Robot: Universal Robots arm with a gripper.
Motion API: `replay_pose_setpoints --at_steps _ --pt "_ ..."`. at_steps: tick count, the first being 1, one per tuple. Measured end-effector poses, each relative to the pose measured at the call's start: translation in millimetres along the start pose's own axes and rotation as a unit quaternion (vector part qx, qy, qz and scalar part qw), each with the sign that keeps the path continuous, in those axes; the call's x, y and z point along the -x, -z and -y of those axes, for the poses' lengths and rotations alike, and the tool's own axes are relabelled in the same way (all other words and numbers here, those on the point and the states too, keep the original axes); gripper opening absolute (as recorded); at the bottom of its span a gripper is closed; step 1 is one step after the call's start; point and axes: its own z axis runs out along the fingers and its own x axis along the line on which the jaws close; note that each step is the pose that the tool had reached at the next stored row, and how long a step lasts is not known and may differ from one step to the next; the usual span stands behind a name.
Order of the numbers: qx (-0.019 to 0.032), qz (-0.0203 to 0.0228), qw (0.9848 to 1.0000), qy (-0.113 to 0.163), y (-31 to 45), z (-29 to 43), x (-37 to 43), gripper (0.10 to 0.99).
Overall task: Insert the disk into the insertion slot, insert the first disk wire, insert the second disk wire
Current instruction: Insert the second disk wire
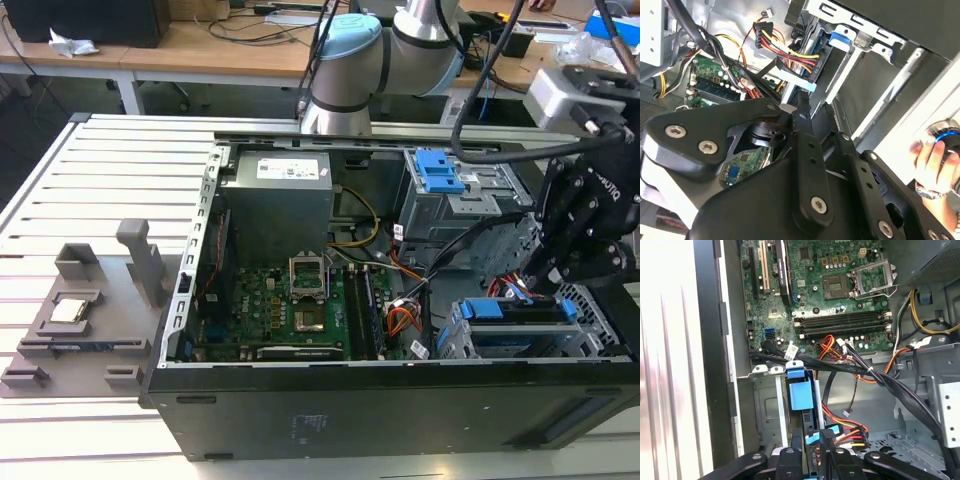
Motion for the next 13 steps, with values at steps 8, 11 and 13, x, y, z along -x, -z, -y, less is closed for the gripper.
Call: replay_pose_setpoints --at_steps 8,11,13 --pt "0.0000 0.0001 1.0000 0.000 15.5 -1.1 -0.3 0.204" --pt "0.0000 0.0000 1.0000 0.000 19.6 -1.5 -0.2 0.106" --pt "0.0000 0.0001 1.0000 0.000 23.3 -1.8 -0.3 0.106"
